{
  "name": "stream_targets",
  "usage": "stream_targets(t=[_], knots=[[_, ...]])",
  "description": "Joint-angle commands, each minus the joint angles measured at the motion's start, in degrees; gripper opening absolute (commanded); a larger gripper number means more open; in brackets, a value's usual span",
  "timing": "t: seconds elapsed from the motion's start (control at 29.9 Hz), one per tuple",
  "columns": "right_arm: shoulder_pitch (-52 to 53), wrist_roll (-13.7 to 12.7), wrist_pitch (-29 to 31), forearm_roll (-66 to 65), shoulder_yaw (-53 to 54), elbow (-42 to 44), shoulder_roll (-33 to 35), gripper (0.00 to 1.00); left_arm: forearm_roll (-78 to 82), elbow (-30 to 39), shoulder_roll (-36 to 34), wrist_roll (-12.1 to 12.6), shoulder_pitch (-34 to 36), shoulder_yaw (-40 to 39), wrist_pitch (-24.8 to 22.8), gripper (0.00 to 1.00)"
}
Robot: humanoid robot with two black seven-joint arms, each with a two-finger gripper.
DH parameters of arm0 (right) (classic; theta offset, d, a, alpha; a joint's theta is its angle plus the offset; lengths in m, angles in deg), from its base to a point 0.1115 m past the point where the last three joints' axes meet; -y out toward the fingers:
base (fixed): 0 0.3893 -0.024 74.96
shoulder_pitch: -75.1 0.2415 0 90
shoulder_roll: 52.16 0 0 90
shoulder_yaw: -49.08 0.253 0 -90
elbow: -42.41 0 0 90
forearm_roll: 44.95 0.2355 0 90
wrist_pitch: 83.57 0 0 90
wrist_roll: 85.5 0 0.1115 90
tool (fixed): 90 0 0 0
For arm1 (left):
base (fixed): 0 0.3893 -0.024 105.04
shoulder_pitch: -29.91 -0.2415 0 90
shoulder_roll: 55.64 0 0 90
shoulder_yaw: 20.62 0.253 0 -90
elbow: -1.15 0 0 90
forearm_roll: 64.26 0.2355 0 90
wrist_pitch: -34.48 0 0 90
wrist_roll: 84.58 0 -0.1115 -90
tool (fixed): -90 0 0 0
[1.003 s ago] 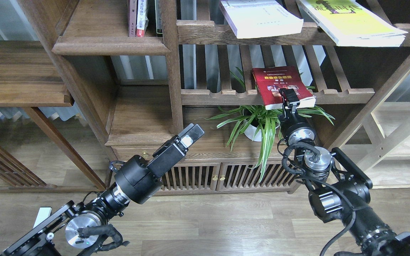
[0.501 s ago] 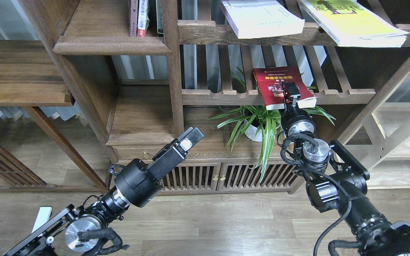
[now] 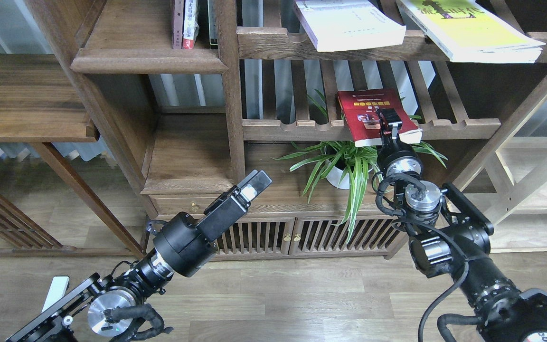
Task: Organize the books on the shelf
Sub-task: 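Close the right gripper on the bottom edge of the red book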
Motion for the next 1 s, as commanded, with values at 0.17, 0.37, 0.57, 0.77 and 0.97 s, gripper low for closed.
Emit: stream_targets(t=[0.17, 0.37, 0.57, 0.77, 0.97], knots=[[0.70, -0.35, 0.33, 0.01, -0.16, 0.99, -0.33, 0.66, -0.07, 0.00, -0.11, -0.01, 0.00, -0.05, 0.00, 0.99], [2.02, -0.88, 0.33, 0.01, -0.07, 2.57, -0.68, 0.63, -0.07, 0.00, -0.11, -0.01, 0.00, -0.14, 0.00, 0.99], [2.02, -0.88, 1.81, 0.01, -0.07, 2.57, -0.60, 0.50, -0.07, -0.09, -0.11, -0.01, 0.00, -0.23, 0.00, 0.99], [1.85, -0.88, 7.43, -0.07, -0.16, 4.15, -0.68, 0.30, -0.07, -0.09, -0.11, -0.01, 0.00, -0.23, 0.00, 0.99], [0.88, -0.71, 13.93, -0.16, -0.16, 4.68, -0.60, 0.05, -0.07, -0.09, -0.11, -0.27, -0.08, -0.23, 0.00, 0.99]])
